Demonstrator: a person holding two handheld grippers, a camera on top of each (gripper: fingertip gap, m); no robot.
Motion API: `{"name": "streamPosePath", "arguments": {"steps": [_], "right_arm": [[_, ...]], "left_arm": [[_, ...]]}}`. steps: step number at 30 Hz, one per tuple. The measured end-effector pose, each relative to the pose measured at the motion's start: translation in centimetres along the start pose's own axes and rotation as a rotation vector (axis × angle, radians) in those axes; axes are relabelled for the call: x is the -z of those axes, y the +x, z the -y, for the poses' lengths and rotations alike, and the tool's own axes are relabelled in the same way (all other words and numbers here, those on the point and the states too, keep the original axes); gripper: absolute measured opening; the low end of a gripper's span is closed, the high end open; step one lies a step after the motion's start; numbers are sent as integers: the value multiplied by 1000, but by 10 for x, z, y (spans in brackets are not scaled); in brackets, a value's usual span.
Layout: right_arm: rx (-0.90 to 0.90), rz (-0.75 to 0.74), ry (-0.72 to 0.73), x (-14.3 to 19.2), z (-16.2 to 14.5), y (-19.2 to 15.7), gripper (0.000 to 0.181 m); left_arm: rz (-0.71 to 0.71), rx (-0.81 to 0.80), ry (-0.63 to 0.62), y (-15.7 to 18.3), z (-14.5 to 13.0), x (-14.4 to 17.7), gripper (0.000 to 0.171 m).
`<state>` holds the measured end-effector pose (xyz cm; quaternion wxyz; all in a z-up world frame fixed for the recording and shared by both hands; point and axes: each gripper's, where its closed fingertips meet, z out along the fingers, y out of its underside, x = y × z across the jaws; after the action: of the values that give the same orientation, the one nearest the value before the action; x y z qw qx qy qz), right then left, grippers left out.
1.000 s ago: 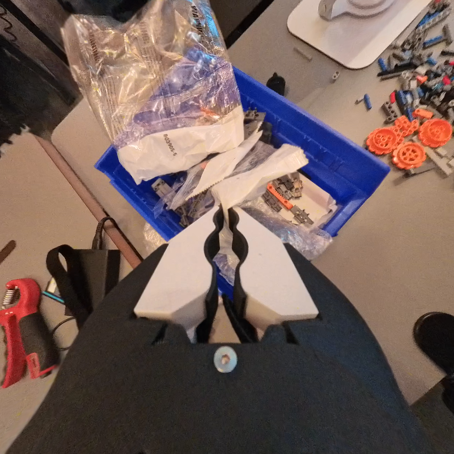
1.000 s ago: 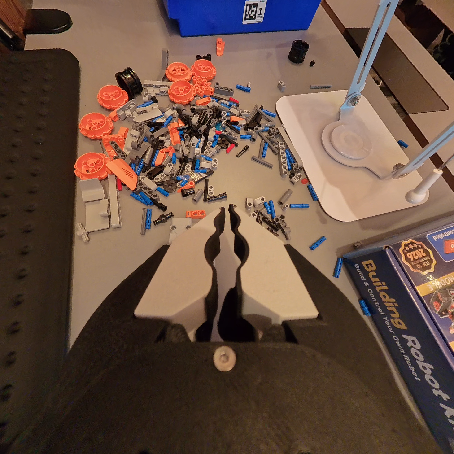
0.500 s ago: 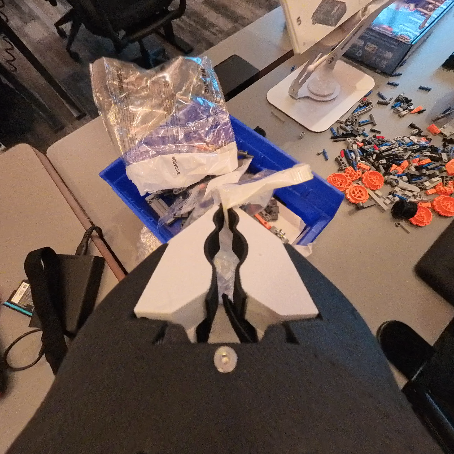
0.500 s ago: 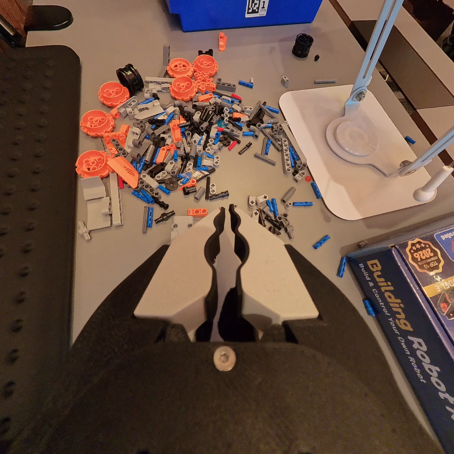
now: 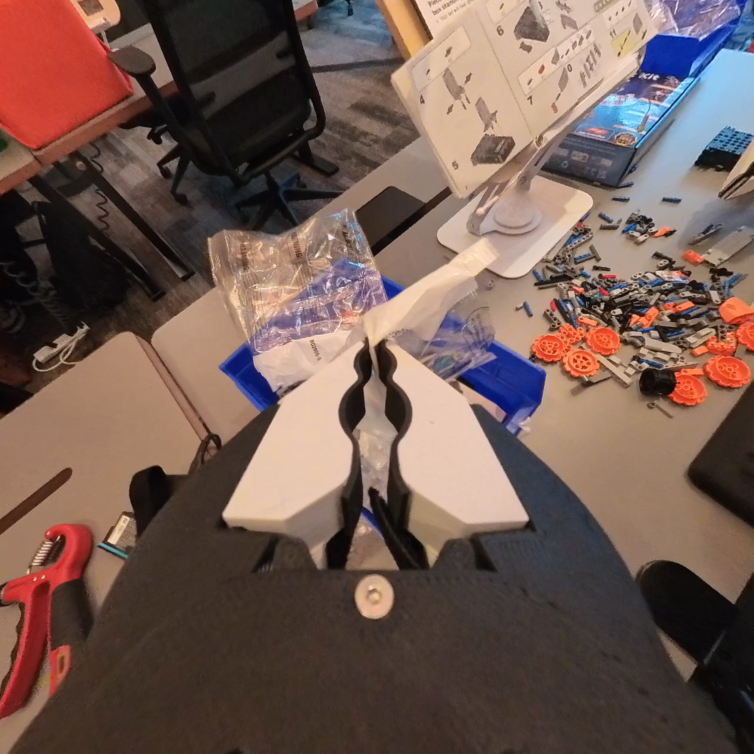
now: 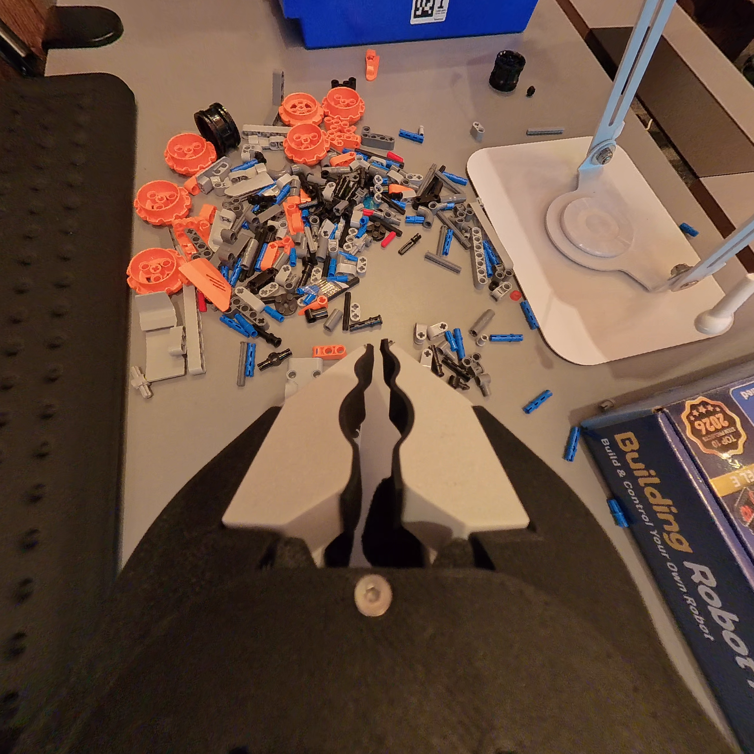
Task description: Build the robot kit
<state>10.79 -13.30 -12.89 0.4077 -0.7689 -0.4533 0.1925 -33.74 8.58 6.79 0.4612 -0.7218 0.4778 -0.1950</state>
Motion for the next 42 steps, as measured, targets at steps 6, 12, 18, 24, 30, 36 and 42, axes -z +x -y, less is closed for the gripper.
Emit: {"name": "streamPosePath", "arguments": {"steps": [6,12,18,24,30,36,42], "right_arm": [[-10,-3,6,1,-1,2,3],[-25,-3,18,0,-2,6,3],[-40,-7,24,-2,-4,9,2],[-45,-13,19,-5,-4,11,2],[-38,-22,34,-3,1,11,2],[-28,-25,47,-1,6,10,2],[-17,-25,54,0,10,7,2]], "left_arm": [[17,-40,20,-4,18,4,0],[24,-57,54,-7,27,13,0],[39,-82,99,-8,38,29,0],[67,-111,144,-12,53,46,0],[71,-145,192,-4,73,57,0],[68,-187,194,13,89,53,0],[1,-160,230,25,94,34,0]]}}
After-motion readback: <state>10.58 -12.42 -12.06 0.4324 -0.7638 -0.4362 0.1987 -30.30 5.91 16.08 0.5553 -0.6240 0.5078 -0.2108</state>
